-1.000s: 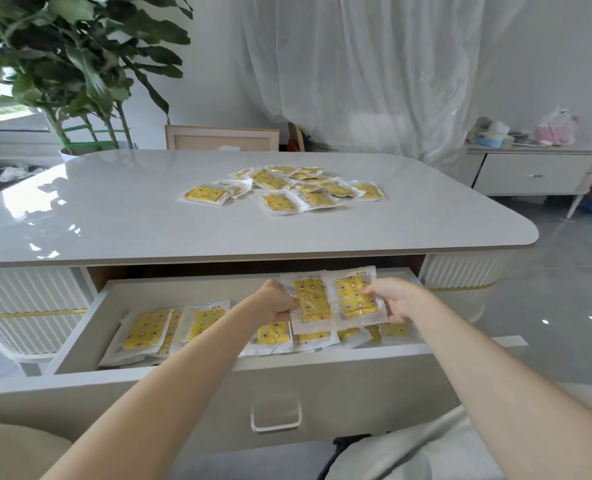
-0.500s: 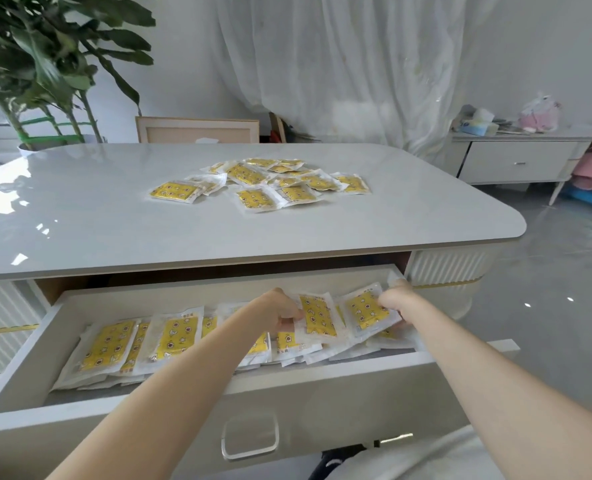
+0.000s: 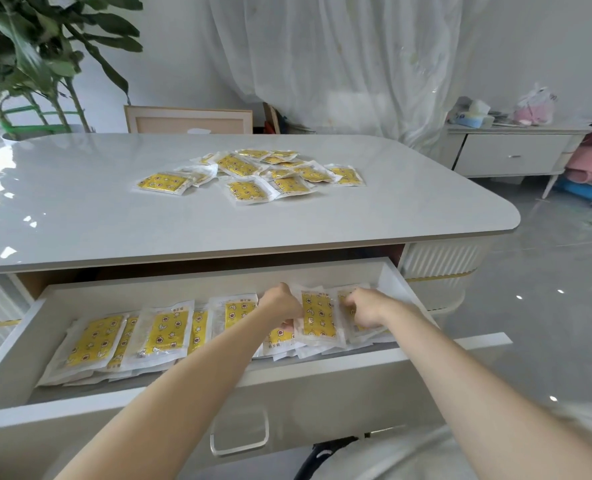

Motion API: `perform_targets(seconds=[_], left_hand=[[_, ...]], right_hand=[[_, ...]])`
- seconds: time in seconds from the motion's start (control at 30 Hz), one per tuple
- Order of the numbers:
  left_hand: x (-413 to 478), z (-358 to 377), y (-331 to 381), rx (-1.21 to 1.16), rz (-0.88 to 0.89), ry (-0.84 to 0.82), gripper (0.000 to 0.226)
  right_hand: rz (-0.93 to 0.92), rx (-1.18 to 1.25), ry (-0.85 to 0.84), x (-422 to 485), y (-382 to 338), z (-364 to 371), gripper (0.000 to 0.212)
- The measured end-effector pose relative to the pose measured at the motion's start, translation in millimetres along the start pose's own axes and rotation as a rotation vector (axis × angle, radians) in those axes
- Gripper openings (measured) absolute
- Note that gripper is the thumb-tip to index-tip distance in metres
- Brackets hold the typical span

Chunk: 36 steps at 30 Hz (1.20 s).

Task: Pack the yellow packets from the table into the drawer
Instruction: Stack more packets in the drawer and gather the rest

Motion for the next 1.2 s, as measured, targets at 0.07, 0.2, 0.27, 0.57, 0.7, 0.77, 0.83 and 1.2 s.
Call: perform_targets(seconds=[0.07,0.2,0.27,0.57,0.7,0.77,0.83,1.2], left_hand=[[1,0,0,-0.048,-0.019,-0.007,0.03],[-5,2,10,-0.179,0.003,-0.052,0.012],[-8,5,16,-0.214,0.015,-0.063,0.017],[-20,-1,29,0.176,0.099,0.143,0.045],[-29,-12,38,0.411,0.231,0.292,0.081],[-32,-11,43,0.366,0.326,0.258,0.071],[-35,1,46,0.369,0.429,0.153,0.057],[-42,26,52,0.6,0.575,0.051,0.059]], right_hand=[[0.045,-0.103,-0.068,1,8,9,0.054],[0.106,-0.186,-0.17,-1,22,21,0.061],[0.092,-0.106,-0.116,-3,18,14,0.055],[0.121,0.132,0.151,-17,19,-18,0.047],[0.088,0.183,0.232,-21,12,-28,0.045],[0.077,0.218,0.247,-22,9,-29,0.042],[0.084,0.222,0.219,-23,8,-26,0.039],[0.161,0.244,0.067,-24,11,-13,0.041]])
Point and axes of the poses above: each hand's wrist, its own x-axis towards the middle knuckle, its own z-axis out of the palm, y = z × x, the point moved 10 cm from there along x, towards the middle knuckle, and after that the axes turned 5 degrees about -z, right-handed, at the moved point
